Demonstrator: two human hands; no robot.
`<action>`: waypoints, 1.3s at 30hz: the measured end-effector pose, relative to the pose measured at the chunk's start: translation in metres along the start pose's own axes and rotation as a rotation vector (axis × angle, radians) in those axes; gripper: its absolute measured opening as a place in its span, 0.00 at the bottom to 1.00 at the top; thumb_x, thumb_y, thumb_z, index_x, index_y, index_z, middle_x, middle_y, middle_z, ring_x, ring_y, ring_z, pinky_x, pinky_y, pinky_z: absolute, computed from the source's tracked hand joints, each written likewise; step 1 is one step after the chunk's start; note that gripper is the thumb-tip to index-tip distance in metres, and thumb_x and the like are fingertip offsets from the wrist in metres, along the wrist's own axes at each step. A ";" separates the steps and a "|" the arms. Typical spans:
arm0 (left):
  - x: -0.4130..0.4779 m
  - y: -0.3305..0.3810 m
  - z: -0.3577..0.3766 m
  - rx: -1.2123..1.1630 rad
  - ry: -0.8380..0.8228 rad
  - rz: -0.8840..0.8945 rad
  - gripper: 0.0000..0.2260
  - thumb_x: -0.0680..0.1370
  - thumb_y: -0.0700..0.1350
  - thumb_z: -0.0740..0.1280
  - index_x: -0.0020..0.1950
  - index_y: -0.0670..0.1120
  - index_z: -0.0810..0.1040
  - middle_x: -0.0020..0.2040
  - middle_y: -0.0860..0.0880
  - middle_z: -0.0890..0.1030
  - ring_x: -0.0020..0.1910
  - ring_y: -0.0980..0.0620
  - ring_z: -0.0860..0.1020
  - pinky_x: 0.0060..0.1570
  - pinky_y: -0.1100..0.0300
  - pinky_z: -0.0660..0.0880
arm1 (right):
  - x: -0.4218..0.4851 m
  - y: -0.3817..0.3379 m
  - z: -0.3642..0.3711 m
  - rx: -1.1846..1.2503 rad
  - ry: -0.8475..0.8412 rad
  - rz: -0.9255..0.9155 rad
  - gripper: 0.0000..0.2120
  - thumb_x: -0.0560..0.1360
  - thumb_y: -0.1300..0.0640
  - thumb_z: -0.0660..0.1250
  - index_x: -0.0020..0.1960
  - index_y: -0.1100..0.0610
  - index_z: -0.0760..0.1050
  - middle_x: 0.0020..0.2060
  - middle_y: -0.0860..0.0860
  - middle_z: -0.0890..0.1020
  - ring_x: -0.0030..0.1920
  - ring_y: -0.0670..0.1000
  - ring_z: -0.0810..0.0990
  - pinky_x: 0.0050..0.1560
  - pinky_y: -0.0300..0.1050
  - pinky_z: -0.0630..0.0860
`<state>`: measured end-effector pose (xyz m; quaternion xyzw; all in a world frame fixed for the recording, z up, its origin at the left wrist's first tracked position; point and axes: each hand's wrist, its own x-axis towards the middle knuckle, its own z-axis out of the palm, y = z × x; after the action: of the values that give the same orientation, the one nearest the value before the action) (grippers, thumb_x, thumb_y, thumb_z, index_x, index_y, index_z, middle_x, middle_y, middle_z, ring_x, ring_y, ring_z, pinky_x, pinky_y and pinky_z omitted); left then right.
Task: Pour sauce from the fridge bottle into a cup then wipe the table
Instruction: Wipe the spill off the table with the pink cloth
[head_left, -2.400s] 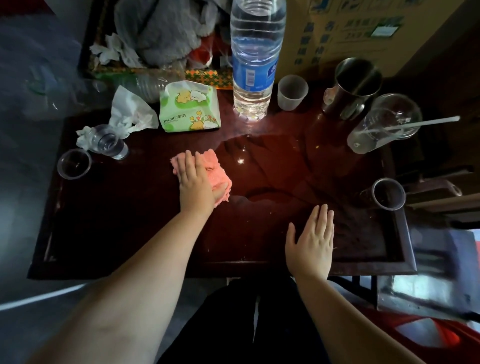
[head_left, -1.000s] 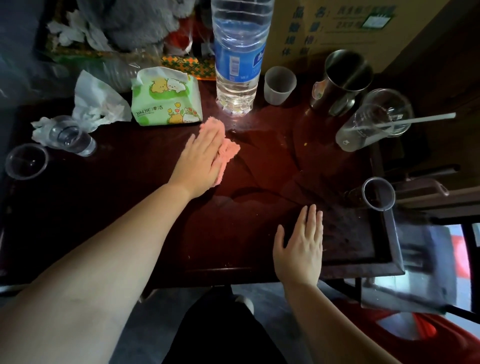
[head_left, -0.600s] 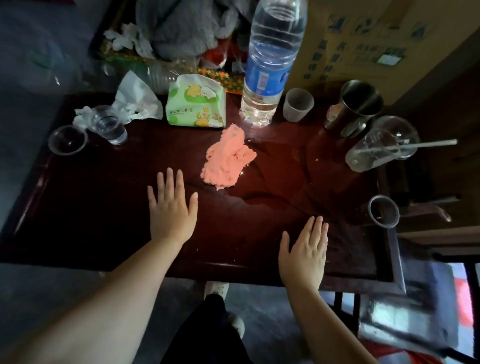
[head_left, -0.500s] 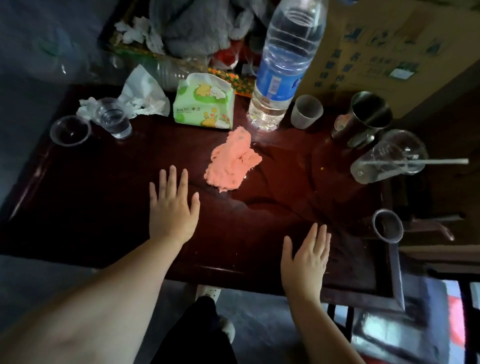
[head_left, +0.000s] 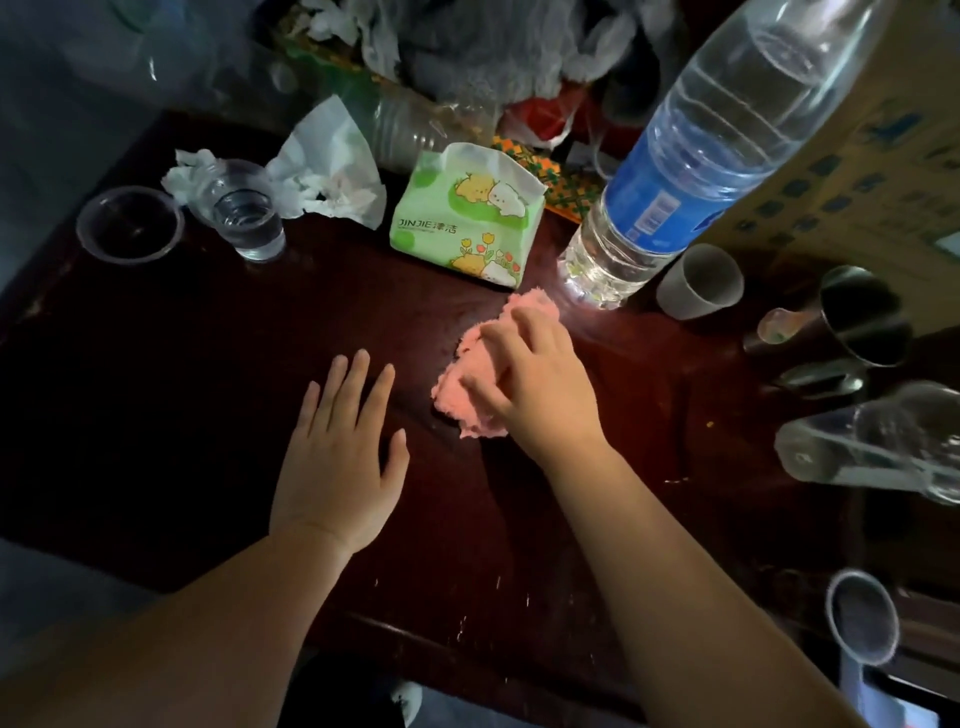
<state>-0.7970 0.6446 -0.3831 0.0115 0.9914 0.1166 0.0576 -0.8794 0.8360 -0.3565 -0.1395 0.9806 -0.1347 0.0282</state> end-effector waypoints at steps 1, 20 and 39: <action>0.000 0.000 0.000 0.005 -0.004 -0.001 0.28 0.78 0.56 0.44 0.77 0.46 0.54 0.78 0.45 0.52 0.77 0.49 0.47 0.75 0.50 0.49 | 0.000 0.001 0.004 -0.008 0.029 0.006 0.24 0.72 0.42 0.64 0.64 0.54 0.72 0.64 0.56 0.71 0.65 0.56 0.67 0.64 0.49 0.66; 0.000 0.000 -0.002 -0.028 -0.012 -0.003 0.28 0.78 0.55 0.46 0.77 0.46 0.57 0.78 0.46 0.53 0.77 0.50 0.48 0.75 0.49 0.49 | 0.009 0.022 0.000 -0.014 0.164 0.126 0.23 0.74 0.43 0.61 0.63 0.57 0.71 0.61 0.57 0.73 0.61 0.56 0.70 0.60 0.49 0.66; -0.001 0.001 -0.003 -0.033 -0.010 0.005 0.29 0.78 0.56 0.44 0.77 0.46 0.55 0.78 0.45 0.51 0.77 0.50 0.46 0.75 0.51 0.46 | -0.025 0.056 -0.004 -0.053 0.251 0.423 0.17 0.74 0.46 0.62 0.60 0.51 0.76 0.54 0.55 0.77 0.61 0.61 0.73 0.59 0.59 0.71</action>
<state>-0.7960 0.6452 -0.3797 0.0137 0.9890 0.1332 0.0623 -0.8712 0.8958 -0.3675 0.0860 0.9870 -0.1165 -0.0698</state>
